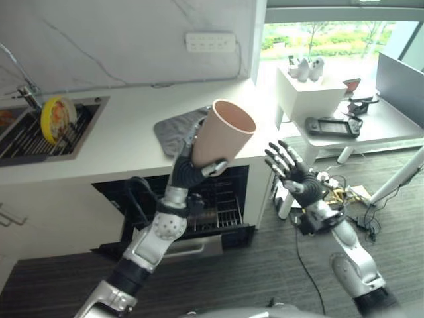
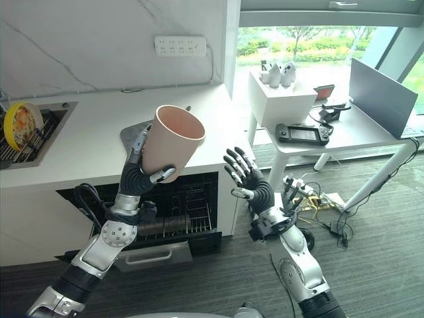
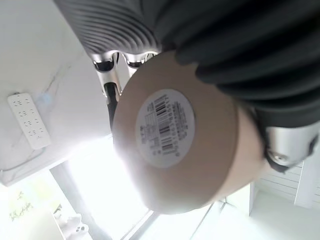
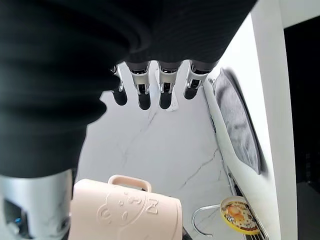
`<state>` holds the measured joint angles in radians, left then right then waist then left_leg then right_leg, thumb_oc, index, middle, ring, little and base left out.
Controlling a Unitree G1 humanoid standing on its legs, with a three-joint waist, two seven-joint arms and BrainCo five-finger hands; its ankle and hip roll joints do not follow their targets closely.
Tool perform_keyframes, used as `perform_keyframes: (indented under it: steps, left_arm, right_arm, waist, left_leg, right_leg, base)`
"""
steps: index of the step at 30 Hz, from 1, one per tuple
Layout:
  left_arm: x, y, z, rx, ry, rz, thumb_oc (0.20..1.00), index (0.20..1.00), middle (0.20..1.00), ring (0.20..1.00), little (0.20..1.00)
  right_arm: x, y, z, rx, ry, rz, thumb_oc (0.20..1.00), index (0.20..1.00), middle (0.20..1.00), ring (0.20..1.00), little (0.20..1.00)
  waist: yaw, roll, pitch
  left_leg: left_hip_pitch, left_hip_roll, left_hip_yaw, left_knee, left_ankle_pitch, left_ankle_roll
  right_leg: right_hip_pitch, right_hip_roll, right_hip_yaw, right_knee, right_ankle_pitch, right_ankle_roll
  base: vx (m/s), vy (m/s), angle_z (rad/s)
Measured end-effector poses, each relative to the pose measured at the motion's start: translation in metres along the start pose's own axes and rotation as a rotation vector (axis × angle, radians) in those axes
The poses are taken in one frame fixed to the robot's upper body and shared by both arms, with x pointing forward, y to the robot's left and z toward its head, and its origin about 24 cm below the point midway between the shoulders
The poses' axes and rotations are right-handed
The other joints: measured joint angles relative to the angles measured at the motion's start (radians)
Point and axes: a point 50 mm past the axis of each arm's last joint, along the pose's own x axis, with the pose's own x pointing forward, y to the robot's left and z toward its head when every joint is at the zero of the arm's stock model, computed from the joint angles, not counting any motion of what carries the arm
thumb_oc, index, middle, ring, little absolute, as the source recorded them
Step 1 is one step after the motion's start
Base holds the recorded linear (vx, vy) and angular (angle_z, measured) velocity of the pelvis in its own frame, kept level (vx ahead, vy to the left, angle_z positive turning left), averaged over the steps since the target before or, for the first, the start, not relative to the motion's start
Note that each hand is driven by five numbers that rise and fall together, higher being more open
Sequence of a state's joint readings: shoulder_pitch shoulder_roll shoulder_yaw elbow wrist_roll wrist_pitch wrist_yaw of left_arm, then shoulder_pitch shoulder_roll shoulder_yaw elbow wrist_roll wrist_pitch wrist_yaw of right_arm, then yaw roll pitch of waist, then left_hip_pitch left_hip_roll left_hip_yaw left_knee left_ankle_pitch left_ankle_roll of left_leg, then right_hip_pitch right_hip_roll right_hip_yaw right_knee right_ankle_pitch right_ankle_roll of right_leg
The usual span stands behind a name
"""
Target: Place the dishes in the dishwasher.
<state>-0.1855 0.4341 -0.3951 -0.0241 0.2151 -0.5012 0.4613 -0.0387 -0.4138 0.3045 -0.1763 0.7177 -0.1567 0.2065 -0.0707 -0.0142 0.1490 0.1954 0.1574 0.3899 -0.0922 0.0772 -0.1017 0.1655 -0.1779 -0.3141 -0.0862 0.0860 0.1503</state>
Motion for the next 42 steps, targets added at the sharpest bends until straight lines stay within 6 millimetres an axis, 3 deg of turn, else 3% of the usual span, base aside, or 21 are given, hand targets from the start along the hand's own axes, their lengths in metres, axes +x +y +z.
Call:
perform_keyframes:
  steps: [8, 42]
  left_arm:
    - [-0.013, -0.014, -0.012, 0.000, 0.095, -0.085, 0.200, 0.200, 0.200, 0.200, 0.200]
    - [-0.023, -0.032, -0.013, 0.009, 0.109, -0.154, 0.200, 0.200, 0.200, 0.200, 0.200]
  right_arm:
    - [0.015, 0.020, 0.001, 0.001, 0.003, 0.087, 1.000, 1.000, 1.000, 1.000, 1.000]
    - [0.032, 0.033, -0.004, 0.002, 0.047, 0.006, 1.000, 1.000, 1.000, 1.000, 1.000]
  waist:
    - [0.005, 0.024, -0.029]
    - [0.008, 0.024, -0.029]
  left_leg:
    - [0.002, -0.005, -0.005, 0.005, 0.000, 0.002]
    - [0.003, -0.006, -0.004, 0.005, 0.000, 0.003]
  right_leg:
    - [0.003, -0.004, -0.001, 0.000, -0.001, 0.001]
    - [0.003, -0.006, 0.000, 0.000, -0.001, 0.001]
  base:
    - [0.03, -0.003, 0.00]
    - [0.00, 0.000, 0.00]
